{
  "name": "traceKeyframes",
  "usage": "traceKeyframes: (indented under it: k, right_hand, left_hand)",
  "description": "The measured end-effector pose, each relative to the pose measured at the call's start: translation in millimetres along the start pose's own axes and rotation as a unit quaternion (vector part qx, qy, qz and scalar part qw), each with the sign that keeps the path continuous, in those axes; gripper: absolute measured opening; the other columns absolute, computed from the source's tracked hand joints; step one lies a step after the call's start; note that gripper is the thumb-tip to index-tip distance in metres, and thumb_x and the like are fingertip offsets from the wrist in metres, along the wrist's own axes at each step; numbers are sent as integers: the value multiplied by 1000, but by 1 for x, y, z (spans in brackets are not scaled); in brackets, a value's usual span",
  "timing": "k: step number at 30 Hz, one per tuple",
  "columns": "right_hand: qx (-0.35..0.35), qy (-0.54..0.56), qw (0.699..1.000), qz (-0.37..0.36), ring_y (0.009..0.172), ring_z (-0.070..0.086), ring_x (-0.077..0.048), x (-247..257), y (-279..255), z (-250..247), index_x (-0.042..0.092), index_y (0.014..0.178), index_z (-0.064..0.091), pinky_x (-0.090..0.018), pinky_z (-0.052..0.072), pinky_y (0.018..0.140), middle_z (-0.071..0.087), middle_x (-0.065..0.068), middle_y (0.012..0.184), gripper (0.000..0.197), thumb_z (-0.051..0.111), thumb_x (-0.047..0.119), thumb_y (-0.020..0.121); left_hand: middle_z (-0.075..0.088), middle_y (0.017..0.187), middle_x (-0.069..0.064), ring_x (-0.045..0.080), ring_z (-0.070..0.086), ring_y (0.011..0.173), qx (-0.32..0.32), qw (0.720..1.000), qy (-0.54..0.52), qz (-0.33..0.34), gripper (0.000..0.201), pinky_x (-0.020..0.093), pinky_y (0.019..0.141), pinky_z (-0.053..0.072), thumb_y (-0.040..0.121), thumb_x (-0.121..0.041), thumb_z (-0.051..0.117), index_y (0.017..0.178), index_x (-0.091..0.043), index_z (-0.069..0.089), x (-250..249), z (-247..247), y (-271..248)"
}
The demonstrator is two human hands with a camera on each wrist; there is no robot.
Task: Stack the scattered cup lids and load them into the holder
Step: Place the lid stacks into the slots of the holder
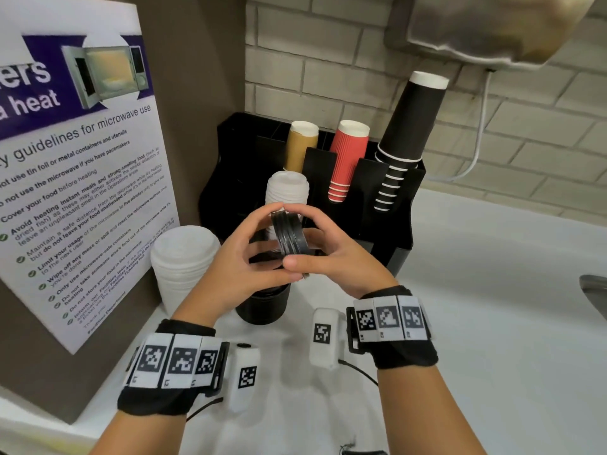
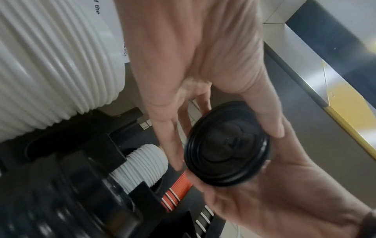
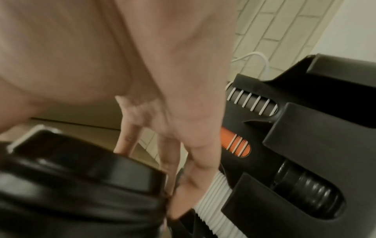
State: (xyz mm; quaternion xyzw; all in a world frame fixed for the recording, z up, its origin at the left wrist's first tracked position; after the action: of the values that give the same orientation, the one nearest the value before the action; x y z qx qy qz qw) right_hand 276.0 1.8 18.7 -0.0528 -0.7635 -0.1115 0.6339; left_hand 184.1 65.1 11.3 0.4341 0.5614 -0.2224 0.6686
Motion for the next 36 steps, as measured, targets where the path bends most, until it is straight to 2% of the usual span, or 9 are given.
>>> traceKeyframes:
  k: [7,12,19,22,25,27,29,32,36]
  right_hand:
    - [-24,-40,999,-2,104,64,-8,6,-7,-12,38,127,52,-25,53,89,62,-2,118,69,84,15,70]
    - [-41,-57,997,-11,109,63,-9,10,-10,-14,32,131,53,-31,53,95,61,-2,119,68,82,13,73]
    - [-61,-65,996,-20,104,64,-9,10,-5,-21,36,125,55,-30,56,88,62,1,114,64,84,16,71]
    - [-121,-69,990,-32,102,64,-10,12,7,-53,35,124,55,-30,55,87,61,1,115,64,84,18,70]
    - [-234,-160,958,-35,106,61,-12,13,23,-106,31,126,49,-25,51,88,58,1,119,67,84,21,69]
    - [-244,-245,938,-6,108,57,-20,5,40,-127,26,128,46,-24,50,87,54,-8,122,70,84,21,69]
    - [-207,-324,922,41,108,54,-23,-13,59,-133,24,128,46,-19,46,79,49,-9,122,70,83,20,69]
    - [-136,-441,881,104,112,48,-26,-40,78,-128,25,134,43,-24,37,85,41,-10,124,75,82,21,69]
    - [-60,-537,829,142,115,50,-32,-64,93,-114,20,139,40,-34,47,92,36,-14,139,82,81,20,68]
  left_hand:
    - [51,137,-17,12,56,123,8,1000,24,0,92,46,98,52,58,-32,87,138,-45,44,1,7,1]
    - [51,134,-24,7,55,124,7,1000,26,-10,96,37,95,54,55,-31,88,138,-47,42,5,8,2]
    - [45,143,-12,11,51,129,4,1000,11,-19,101,39,96,54,57,-23,89,142,-46,38,8,6,5]
    - [47,140,-14,8,54,125,-39,999,21,-22,96,30,91,54,60,-30,92,135,-53,39,7,-9,5]
    - [54,130,-15,5,61,114,-97,994,40,-9,74,21,86,53,65,-41,86,127,-53,46,-2,-30,3]
    - [56,126,-12,8,63,110,-131,990,49,-3,59,20,84,51,75,-32,75,125,-48,48,-6,-42,2]
    - [57,122,-10,11,64,106,-155,986,53,4,54,24,87,51,84,-15,71,123,-46,50,-9,-51,1]
    - [57,118,-11,9,65,102,-165,985,50,6,53,32,94,50,87,-8,68,121,-45,52,-12,-55,-2]
    - [58,117,-11,9,66,101,-165,985,55,2,52,32,95,49,88,-4,66,120,-42,54,-12,-56,-5]
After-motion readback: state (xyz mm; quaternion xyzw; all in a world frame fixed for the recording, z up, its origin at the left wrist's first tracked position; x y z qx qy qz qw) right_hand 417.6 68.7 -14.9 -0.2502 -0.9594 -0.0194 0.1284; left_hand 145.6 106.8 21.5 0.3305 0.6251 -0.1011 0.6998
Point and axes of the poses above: each hand's wrist, its own y-axis towards the middle knuckle, its own z-axis out of the palm, x = y × z, the point moved 10 cm from there along y, towards the middle knuckle
